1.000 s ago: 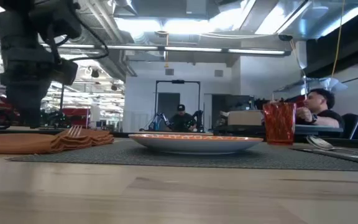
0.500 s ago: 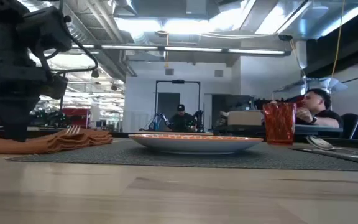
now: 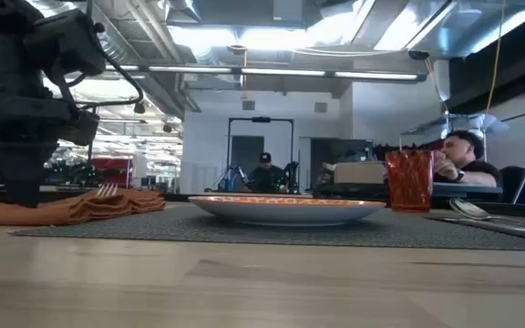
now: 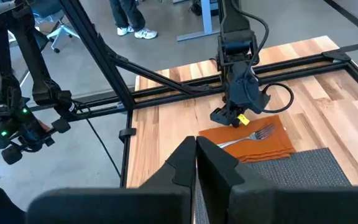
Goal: Set table place
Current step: Adjust the orange table napkin, then return to Home Position
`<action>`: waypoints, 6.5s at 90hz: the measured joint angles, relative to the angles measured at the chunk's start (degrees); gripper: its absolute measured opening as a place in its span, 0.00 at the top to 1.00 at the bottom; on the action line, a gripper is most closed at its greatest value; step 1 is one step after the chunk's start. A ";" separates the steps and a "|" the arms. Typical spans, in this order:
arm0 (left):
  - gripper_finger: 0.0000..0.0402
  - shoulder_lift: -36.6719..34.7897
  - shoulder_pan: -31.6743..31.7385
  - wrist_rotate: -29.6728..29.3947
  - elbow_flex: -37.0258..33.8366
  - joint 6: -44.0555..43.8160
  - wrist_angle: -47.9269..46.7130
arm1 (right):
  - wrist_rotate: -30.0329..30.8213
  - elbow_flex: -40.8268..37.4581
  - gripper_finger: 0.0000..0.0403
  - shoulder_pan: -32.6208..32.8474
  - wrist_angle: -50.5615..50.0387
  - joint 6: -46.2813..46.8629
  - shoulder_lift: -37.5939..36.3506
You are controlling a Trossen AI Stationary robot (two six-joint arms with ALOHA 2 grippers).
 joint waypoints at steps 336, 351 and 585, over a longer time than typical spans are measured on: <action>1.00 -36.50 -5.81 -23.15 17.31 26.15 4.29 | -1.07 -1.06 1.00 0.00 -18.70 -10.44 -12.97; 1.00 -36.50 -5.81 -23.20 17.31 26.08 4.32 | -1.67 -7.62 1.00 0.00 -14.44 -10.18 -17.10; 1.00 -57.54 -4.64 -38.09 -15.47 36.08 20.02 | 5.83 -130.93 1.00 -0.42 63.53 -2.98 -100.82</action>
